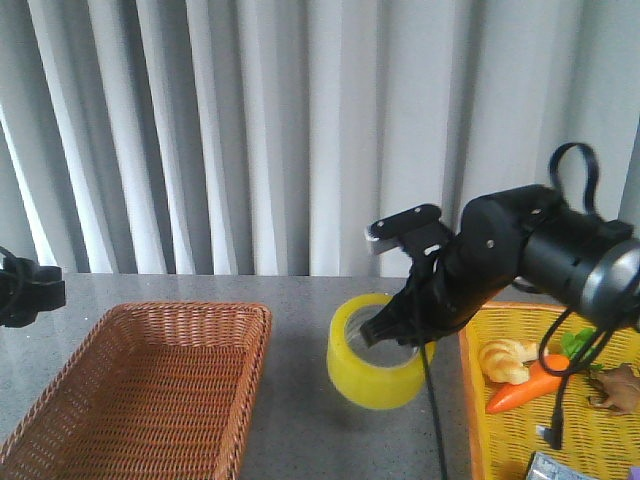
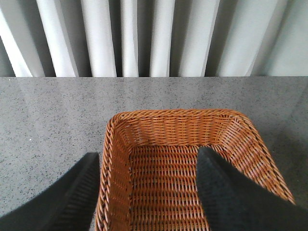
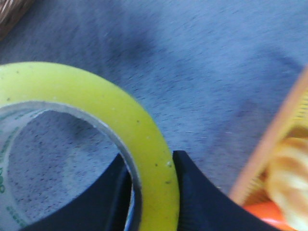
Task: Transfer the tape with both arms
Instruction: 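Grasp the tape roll rim with the right gripper and set it on the table, then open the right gripper and lift it away from the tape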
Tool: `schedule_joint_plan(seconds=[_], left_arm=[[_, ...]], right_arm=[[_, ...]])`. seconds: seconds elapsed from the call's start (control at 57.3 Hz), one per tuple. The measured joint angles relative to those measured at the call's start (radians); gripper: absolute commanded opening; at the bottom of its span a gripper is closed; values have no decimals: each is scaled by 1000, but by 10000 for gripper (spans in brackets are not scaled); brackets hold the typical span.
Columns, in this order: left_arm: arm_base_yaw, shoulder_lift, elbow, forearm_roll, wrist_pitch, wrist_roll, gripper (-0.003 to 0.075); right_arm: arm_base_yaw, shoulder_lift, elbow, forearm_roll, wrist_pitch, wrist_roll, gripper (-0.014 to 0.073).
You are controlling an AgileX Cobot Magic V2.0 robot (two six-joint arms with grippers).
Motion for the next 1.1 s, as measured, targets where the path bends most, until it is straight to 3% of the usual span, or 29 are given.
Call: schedule_joint_plan(seconds=[0.192,0.506,0.611,0.803,0.925,1.1], left_arm=[[0,0,0,0,2,0,434],[0,0,0,0,39,0,434],[0,0,0,1,52,0,434],[0,0,-1,1,58,0,434],[0,-2,-1,3,71,0,434],[0,-6,-1,3,72,0,434]], right_arm=[[15,103,0,0,13,24,78],[14,192,0,-2,-15,49,360],[14,193,-1,1,-31,65,413],[14,160,-26,0,-56,68,406],[13,74,-54,-7,-92,71,356],[-26,-95,-73,-62,-137,110,138]])
